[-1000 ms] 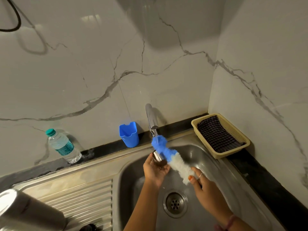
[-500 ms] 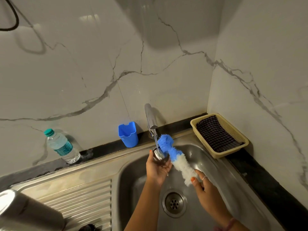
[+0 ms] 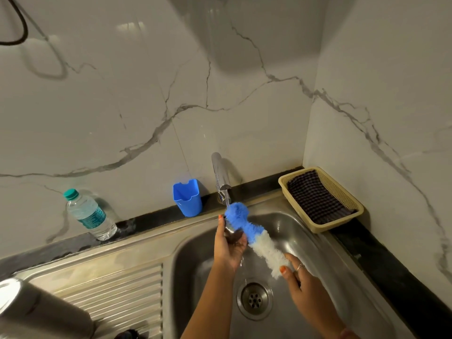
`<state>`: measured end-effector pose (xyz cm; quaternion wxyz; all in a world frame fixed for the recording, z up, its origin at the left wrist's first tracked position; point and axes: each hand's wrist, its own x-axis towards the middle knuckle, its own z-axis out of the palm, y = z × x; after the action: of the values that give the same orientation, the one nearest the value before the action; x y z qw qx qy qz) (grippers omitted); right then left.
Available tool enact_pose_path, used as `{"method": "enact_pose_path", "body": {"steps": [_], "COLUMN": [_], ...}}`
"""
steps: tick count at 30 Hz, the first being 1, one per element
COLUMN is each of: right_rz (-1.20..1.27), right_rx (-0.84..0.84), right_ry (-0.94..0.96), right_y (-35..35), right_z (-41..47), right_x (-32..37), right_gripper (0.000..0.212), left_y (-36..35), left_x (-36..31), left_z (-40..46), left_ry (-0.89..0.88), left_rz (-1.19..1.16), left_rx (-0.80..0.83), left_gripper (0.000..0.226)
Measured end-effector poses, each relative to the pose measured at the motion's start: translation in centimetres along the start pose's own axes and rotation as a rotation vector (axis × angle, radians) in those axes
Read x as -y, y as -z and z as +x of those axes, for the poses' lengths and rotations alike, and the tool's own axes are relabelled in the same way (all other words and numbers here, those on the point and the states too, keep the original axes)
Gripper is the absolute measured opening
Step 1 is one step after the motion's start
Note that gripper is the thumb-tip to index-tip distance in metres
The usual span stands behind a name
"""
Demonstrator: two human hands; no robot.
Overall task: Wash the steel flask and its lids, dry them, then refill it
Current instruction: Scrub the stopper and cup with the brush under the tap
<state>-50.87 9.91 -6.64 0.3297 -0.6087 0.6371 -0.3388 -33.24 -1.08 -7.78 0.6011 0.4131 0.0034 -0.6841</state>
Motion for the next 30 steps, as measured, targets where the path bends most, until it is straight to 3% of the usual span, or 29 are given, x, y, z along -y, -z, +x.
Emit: {"method": "enact_pose_path", "body": {"steps": [3,8,11,16,21,24,28,30], "right_rz": [0.023,-0.024,-0.009,-0.023,0.016,-0.027,-0.039,-0.064], "right_rx": [-0.032,0.002,-0.038,0.007,-0.016,0.022,-0.039,-0.011], "right_ry": [-0.062,0.011,-0.051,0.035,-0.045,0.026,-0.067,-0.018], "right_y": [-0.1,-0.1,0.0,-0.2,-0.3,0.0,0.5,0.8], "right_z": [0.1,-0.6,0.0,-0.8,-0.4,-0.9,0.6,0.4], "right_x": [-0.8,-0.6,-1.0,-0.5,-0.3,0.5,-0.2,0.2], "right_gripper": [0.043,0.042,0.042,0.041,0.043,0.039,0.042,0.041], "left_y": [0.0,-0.4,-0.6,-0.2,-0.1,-0.2,-0.3,-0.2], "left_x": [0.0,-0.3,-0.4,-0.4,-0.2,-0.2,-0.4,-0.3], "left_z": [0.0,-0.5,-0.7,-0.1,-0.5,-1.0,-1.0,-1.1], "left_ry": [0.023,0.017,0.014,0.002,0.023,-0.028,0.017,0.027], "left_rz": [-0.043,-0.087,-0.107,-0.095,-0.072,-0.017,0.000,-0.033], "left_rx": [-0.027,-0.008,-0.038,-0.046,-0.024,0.033,0.034,0.012], "left_gripper": [0.055,0.039,0.045,0.044,0.058,0.052,0.048,0.047]}}
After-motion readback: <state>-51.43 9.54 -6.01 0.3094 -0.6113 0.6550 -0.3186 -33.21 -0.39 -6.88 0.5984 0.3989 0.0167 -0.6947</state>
